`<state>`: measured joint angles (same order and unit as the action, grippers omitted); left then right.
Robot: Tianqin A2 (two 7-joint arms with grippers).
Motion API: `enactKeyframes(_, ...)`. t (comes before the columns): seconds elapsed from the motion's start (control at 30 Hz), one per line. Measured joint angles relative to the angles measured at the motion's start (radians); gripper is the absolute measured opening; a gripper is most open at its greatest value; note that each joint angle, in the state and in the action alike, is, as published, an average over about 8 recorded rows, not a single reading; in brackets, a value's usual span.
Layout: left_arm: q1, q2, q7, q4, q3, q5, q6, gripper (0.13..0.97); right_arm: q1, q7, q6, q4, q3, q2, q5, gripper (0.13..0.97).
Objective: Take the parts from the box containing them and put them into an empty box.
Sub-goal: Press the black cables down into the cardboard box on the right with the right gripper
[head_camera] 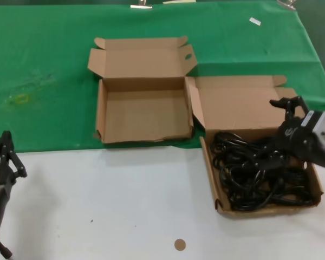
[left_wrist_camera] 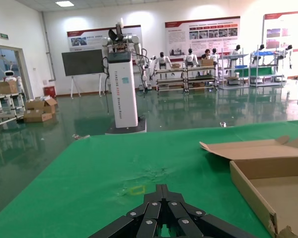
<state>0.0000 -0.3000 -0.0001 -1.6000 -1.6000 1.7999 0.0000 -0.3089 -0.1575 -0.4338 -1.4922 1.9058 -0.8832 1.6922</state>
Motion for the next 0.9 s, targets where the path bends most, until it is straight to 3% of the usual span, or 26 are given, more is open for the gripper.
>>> enactKeyframes(0.5, 0.000, 0.000, 0.000, 0.000, 0.000, 0.000, 0.000, 0.144, -0.140, 0.191, -0.381, 0.079, -0.030, -0.106, 0.028, 0.966)
enactKeyframes(0.9, 0.000, 0.000, 0.000, 0.000, 0.000, 0.000, 0.000, 0.144, -0.241, 0.294, -0.599, 0.143, 0.020, -0.107, -0.021, 0.966)
